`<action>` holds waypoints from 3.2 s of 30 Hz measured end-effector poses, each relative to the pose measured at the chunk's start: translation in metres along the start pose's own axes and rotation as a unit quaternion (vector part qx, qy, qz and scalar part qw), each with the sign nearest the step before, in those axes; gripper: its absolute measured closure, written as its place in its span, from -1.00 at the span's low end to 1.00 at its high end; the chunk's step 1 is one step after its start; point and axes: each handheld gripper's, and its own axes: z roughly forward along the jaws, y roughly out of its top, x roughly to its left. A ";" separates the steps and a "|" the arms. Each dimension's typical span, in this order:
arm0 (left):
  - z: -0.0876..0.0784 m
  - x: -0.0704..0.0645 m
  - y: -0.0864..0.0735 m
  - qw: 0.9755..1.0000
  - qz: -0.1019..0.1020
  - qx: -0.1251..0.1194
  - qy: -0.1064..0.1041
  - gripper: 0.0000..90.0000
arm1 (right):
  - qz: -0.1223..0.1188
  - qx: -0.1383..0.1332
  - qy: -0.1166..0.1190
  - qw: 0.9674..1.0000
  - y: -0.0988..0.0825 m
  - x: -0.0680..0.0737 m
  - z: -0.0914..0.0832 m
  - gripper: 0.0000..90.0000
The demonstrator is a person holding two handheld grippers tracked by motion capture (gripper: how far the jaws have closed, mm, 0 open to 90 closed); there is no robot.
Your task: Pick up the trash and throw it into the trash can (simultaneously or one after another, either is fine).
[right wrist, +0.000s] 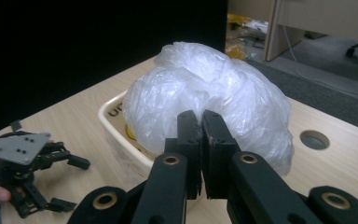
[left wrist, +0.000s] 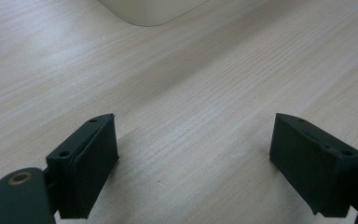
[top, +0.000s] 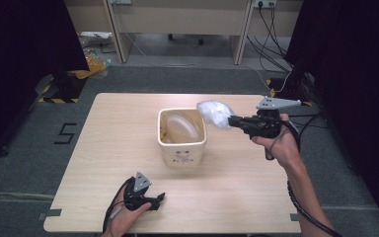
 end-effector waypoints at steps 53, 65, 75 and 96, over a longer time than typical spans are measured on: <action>-0.004 0.005 -0.002 1.000 -0.006 -0.006 -0.009 -0.63 | 0.005 0.214 0.073 0.974 -0.009 0.023 0.160 0.95; -0.004 0.006 -0.002 1.000 -0.007 0.000 -0.005 -0.67 | 0.010 0.186 0.074 0.980 -0.010 0.020 0.150 0.55; -0.003 0.004 -0.002 1.000 -0.002 0.002 0.001 -0.68 | 0.017 0.102 0.052 0.993 0.004 0.013 0.104 0.30; -0.002 0.004 -0.002 1.000 -0.003 0.002 0.002 -0.70 | 0.032 0.052 -0.033 0.998 -0.042 -0.001 0.057 -0.07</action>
